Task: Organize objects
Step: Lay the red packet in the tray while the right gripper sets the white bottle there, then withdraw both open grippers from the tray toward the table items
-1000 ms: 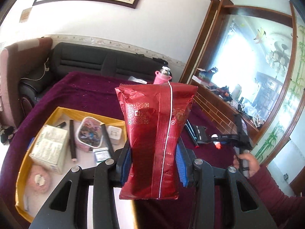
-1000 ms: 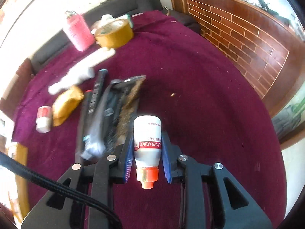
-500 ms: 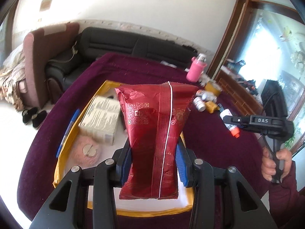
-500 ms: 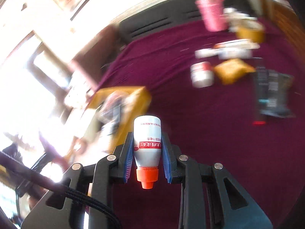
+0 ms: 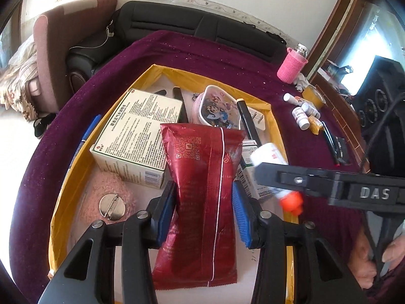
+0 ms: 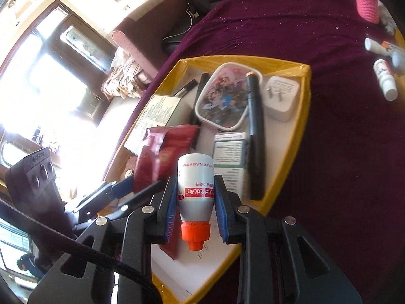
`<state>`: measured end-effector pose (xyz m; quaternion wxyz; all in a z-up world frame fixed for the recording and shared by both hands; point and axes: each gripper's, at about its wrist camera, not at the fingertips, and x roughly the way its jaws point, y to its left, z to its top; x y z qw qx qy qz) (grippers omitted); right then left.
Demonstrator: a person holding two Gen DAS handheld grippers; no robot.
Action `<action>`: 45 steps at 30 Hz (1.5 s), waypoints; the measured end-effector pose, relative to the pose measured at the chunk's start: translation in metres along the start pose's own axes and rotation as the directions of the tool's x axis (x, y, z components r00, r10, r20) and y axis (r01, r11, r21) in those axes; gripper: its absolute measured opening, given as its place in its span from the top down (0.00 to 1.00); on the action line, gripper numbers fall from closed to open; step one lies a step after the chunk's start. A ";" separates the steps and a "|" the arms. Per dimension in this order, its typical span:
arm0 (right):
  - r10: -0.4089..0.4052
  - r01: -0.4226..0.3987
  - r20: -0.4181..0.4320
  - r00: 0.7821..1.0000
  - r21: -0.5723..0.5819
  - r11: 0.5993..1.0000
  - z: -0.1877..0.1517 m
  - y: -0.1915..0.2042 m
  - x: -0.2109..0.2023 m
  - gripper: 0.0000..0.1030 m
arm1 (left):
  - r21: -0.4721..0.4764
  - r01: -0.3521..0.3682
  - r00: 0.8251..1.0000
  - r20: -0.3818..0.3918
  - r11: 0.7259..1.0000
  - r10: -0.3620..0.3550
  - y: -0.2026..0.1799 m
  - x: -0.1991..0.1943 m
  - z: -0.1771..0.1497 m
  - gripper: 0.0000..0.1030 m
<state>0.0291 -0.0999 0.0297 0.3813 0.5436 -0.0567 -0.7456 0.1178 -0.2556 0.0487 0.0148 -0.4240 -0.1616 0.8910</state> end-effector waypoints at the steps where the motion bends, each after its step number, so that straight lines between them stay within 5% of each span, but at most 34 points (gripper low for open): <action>1: 0.002 -0.002 -0.005 1.000 0.001 1.000 0.001 0.001 0.003 0.76 | -0.007 0.002 1.000 0.010 1.000 -0.002 0.001 -0.004 0.000 0.62; 7: -0.062 0.062 -0.004 0.998 -0.029 0.998 0.004 0.011 0.018 0.75 | -0.043 0.001 0.994 0.113 0.999 0.004 0.017 -0.043 -0.005 0.58; 10: -0.090 0.091 0.022 0.996 -0.055 0.994 0.003 0.016 0.017 0.53 | -0.081 0.009 0.987 0.160 0.997 0.004 0.026 -0.055 -0.009 0.50; 15: -0.074 0.082 0.116 0.991 -0.072 0.994 0.001 0.020 -0.001 0.48 | -0.117 -0.014 0.973 0.229 0.993 0.041 0.031 -0.062 -0.014 0.50; 19: -0.093 0.114 0.235 0.968 -0.080 0.990 0.002 0.015 -0.029 0.37 | -0.152 -0.038 0.966 0.248 0.988 0.075 0.026 -0.068 -0.020 0.50; 28: -0.122 0.141 0.363 0.924 -0.026 0.990 -0.017 -0.015 -0.091 0.37 | -0.112 -0.123 0.928 0.340 0.986 0.154 -0.021 -0.088 -0.031 0.43; 36: -0.174 0.138 0.405 0.898 0.117 0.984 -0.055 -0.071 -0.137 0.32 | -0.006 -0.212 0.934 0.294 0.977 0.205 -0.063 -0.076 -0.045 0.41; 45: -0.209 0.143 0.400 0.893 0.189 0.972 -0.054 -0.123 -0.148 0.32 | 0.205 -0.394 0.918 0.138 0.896 0.372 -0.094 -0.021 -0.034 0.41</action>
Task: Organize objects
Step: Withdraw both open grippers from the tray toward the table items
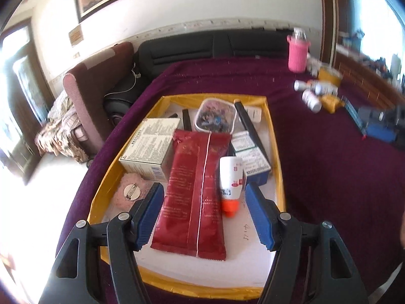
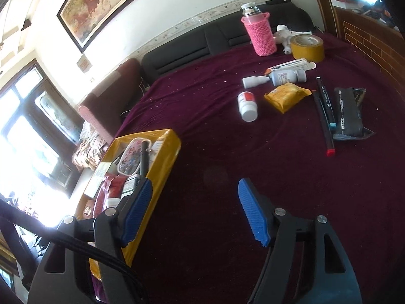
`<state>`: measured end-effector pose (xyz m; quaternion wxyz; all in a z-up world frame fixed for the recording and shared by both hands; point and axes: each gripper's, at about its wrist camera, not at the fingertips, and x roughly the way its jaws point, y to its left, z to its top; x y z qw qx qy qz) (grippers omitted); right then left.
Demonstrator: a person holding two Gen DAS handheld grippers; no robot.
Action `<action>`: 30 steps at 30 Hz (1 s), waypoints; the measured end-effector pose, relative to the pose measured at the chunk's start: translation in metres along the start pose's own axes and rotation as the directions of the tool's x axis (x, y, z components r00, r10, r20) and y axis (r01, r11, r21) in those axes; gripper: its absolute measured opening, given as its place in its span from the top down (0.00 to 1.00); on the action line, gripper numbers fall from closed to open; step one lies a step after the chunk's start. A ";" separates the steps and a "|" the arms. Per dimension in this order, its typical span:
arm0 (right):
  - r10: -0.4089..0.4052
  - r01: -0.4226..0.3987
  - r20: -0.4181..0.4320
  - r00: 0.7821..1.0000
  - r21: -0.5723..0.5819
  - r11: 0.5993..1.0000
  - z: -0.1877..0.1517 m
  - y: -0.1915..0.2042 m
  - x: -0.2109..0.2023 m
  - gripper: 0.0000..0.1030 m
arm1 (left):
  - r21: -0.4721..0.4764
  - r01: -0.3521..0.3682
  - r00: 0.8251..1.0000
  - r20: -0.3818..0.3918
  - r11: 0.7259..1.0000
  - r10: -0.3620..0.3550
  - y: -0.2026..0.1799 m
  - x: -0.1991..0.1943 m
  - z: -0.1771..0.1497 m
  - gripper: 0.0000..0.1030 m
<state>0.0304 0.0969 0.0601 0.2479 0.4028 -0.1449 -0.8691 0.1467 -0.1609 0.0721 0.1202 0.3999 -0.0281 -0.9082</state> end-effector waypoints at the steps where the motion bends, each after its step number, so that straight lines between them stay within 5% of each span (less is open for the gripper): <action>1: -0.001 0.001 0.000 1.000 0.003 1.000 0.005 -0.004 0.003 0.32 | 0.034 -0.019 0.999 -0.038 0.999 0.020 -0.008 0.012 0.003 0.41; 7: -0.010 0.010 0.009 1.000 -0.009 1.000 0.048 -0.028 0.022 0.32 | 0.051 -0.055 0.987 -0.148 0.997 0.062 -0.031 0.065 0.019 0.39; 13: -0.009 0.013 0.067 0.998 -0.054 0.998 0.079 -0.054 0.015 0.32 | -0.024 -0.010 0.994 -0.111 1.000 0.007 -0.043 0.065 0.044 0.39; 18: -0.054 0.057 0.135 0.989 -0.012 0.998 0.073 -0.092 0.010 0.28 | -0.054 -0.053 0.990 -0.135 0.997 0.045 -0.057 0.068 0.037 0.33; 25: -0.056 0.054 0.013 0.998 0.108 0.993 0.062 -0.130 0.040 0.27 | -0.209 -0.086 0.986 -0.161 0.974 0.053 -0.049 0.071 0.033 0.29; 30: -0.076 0.074 0.035 0.996 0.054 0.996 0.055 -0.118 0.041 0.27 | -0.284 -0.094 0.989 -0.138 0.954 0.057 -0.045 0.058 0.028 0.29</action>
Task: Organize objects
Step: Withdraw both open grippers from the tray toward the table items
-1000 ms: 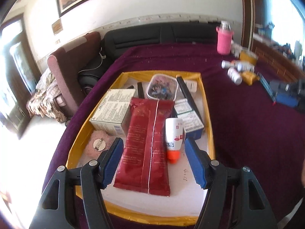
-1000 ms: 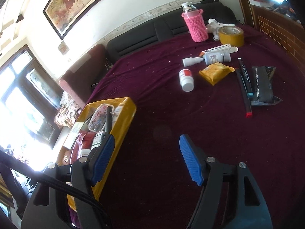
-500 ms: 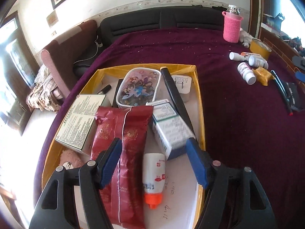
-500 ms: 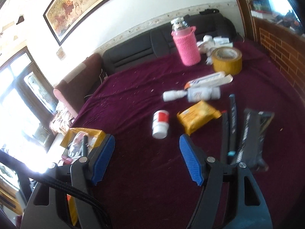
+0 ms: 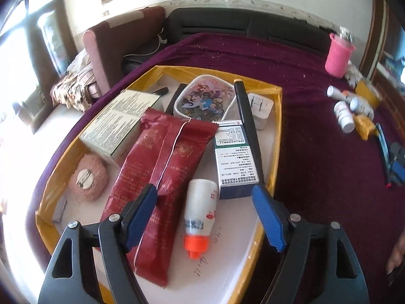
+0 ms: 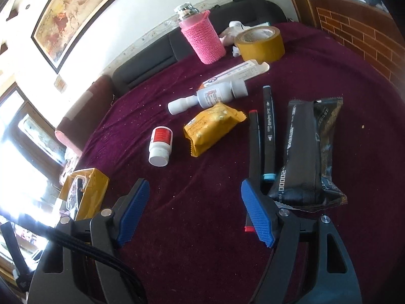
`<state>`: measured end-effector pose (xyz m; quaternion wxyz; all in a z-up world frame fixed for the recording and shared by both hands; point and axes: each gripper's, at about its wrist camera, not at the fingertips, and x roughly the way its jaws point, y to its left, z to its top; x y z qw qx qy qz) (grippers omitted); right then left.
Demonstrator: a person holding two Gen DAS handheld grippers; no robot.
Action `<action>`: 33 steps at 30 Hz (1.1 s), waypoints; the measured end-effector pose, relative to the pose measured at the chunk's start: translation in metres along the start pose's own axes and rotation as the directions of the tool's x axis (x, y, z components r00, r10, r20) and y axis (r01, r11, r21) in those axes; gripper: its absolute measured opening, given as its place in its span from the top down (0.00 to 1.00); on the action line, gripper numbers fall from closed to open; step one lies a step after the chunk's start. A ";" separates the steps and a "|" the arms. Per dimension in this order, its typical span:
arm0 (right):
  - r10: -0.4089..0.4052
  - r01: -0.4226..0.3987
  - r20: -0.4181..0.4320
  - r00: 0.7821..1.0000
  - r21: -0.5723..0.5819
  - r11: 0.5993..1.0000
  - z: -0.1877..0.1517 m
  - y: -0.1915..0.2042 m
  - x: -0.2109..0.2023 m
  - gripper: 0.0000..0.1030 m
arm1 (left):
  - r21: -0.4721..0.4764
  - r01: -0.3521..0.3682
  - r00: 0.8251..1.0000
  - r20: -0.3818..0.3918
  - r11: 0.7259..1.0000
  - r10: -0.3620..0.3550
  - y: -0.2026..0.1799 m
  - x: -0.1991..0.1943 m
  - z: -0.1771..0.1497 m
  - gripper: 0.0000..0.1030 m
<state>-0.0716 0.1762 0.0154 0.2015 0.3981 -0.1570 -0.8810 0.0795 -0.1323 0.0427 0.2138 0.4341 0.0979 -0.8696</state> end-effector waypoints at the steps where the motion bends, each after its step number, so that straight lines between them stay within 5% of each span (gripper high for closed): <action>1: -0.004 0.004 0.001 1.000 -0.021 1.000 -0.002 0.004 0.001 0.27 | -0.023 0.017 1.000 0.024 1.000 -0.016 0.001 -0.009 -0.001 0.29; 7: -0.057 0.057 0.005 0.998 -0.150 0.987 -0.014 0.024 0.009 0.28 | 0.054 0.015 0.964 0.263 0.998 -0.029 -0.005 -0.081 0.003 0.29; 11: -0.099 0.108 0.070 0.993 -0.143 0.984 -0.010 0.018 0.000 0.28 | 0.114 0.102 0.928 0.347 0.988 -0.136 0.013 -0.115 0.011 0.29; 16: -0.212 0.223 0.178 0.961 -0.043 0.974 -0.003 -0.006 -0.019 0.28 | 0.169 0.222 0.899 0.347 0.960 -0.269 0.039 -0.119 0.020 0.29; 19: -0.311 0.291 0.182 0.933 0.131 0.948 -0.005 -0.031 -0.032 0.28 | 0.163 0.277 0.886 0.338 0.947 -0.318 0.051 -0.103 0.024 0.29; 23: -0.435 0.355 0.133 0.891 0.392 0.848 -0.019 -0.079 -0.042 0.28 | 0.147 0.433 0.844 0.280 0.889 -0.457 0.057 -0.080 0.031 0.29; 26: -0.454 0.305 0.153 0.878 0.553 0.775 -0.029 -0.109 -0.058 0.28 | 0.152 0.474 0.817 0.293 0.868 -0.497 0.059 -0.070 0.038 0.29; 27: -0.495 0.324 0.152 0.856 0.588 0.741 -0.033 -0.114 -0.065 0.28 | 0.147 0.485 0.812 0.290 0.862 -0.506 0.059 -0.068 0.040 0.29; 33: -0.530 0.361 0.142 0.836 0.585 0.726 -0.028 -0.110 -0.063 0.28 | 0.167 0.517 0.788 0.291 0.839 -0.543 0.071 -0.060 0.050 0.29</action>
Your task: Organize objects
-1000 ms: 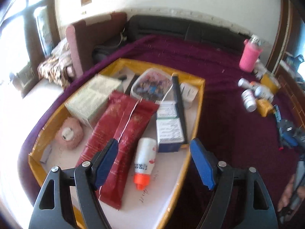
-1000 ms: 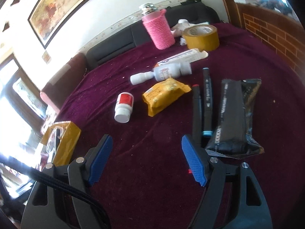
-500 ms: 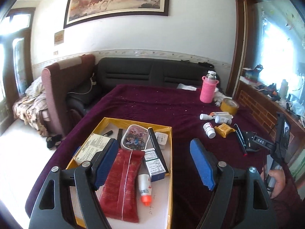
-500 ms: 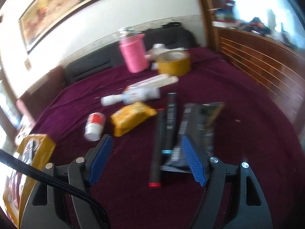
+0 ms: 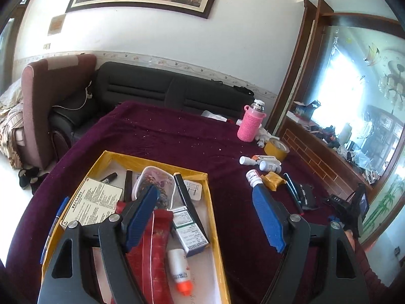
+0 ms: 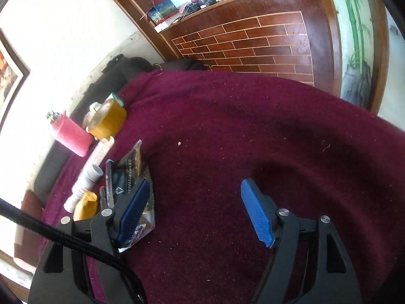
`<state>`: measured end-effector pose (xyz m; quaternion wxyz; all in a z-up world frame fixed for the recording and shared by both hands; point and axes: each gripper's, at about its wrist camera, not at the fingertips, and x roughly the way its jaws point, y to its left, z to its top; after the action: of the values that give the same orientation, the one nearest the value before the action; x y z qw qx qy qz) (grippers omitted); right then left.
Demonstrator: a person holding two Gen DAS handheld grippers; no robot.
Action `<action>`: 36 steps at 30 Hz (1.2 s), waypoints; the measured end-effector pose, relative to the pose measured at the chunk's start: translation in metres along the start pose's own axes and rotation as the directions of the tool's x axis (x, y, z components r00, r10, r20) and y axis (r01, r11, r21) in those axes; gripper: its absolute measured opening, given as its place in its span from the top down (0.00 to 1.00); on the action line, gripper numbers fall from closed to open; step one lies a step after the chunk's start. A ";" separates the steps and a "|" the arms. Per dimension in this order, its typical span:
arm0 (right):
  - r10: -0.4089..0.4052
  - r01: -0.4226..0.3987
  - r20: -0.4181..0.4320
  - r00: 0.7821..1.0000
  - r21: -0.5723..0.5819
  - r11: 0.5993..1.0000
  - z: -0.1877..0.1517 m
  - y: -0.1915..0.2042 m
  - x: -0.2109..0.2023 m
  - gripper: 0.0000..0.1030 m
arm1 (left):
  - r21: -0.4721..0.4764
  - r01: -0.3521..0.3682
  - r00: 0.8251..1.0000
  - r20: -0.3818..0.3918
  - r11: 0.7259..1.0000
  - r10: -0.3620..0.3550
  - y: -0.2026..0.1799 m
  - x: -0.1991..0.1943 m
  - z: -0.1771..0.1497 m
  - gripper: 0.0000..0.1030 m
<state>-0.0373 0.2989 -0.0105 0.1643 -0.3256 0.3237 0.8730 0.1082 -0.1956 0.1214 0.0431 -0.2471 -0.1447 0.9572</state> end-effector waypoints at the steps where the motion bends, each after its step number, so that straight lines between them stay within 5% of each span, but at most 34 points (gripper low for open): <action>1: -0.010 0.010 -0.001 1.000 -0.011 1.000 0.000 0.003 0.001 0.27 | -0.009 0.006 1.000 -0.001 1.000 -0.006 0.003 0.001 -0.001 0.29; 8: -0.030 0.029 -0.010 1.000 -0.052 0.998 -0.002 0.008 0.005 0.21 | -0.136 0.057 0.998 -0.005 0.989 -0.058 0.013 0.010 -0.007 0.29; 15: -0.011 0.010 -0.020 1.000 -0.065 0.998 -0.003 0.009 0.008 0.20 | -0.191 0.057 0.998 -0.005 0.980 -0.059 -0.016 -0.010 -0.010 0.29; 19: 0.043 -0.045 -0.028 0.999 -0.053 0.998 -0.003 0.006 0.006 0.20 | -0.152 0.001 0.991 0.132 0.988 0.019 -0.056 -0.049 -0.001 0.29; 23: 0.116 -0.117 -0.055 0.992 -0.009 0.993 0.001 0.002 0.003 0.20 | -0.032 -0.080 0.955 0.283 0.996 0.086 -0.122 -0.084 0.013 0.29; 26: 0.161 -0.161 0.035 0.986 0.005 0.987 0.005 -0.003 -0.025 0.20 | 0.064 -0.110 0.938 0.337 0.992 0.082 -0.167 -0.100 0.030 0.29; 31: 0.306 -0.298 0.043 0.951 -0.142 0.944 0.025 0.016 -0.085 0.20 | 0.041 0.054 0.945 0.322 0.998 -0.064 -0.222 -0.140 0.084 0.29; 34: 0.383 -0.351 0.054 0.922 -0.294 0.889 0.064 0.041 -0.145 0.20 | 0.088 0.136 0.921 0.356 0.987 -0.158 -0.264 -0.176 0.123 0.29; 36: 0.391 -0.313 0.099 0.915 -0.438 0.843 0.101 0.065 -0.199 0.20 | 0.151 0.162 0.912 0.355 0.975 -0.206 -0.292 -0.199 0.150 0.27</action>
<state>0.0298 0.3035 0.2124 -0.0427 -0.2056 0.1697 0.9629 0.2119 0.0136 0.4256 0.1198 -0.0454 -0.1158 0.9850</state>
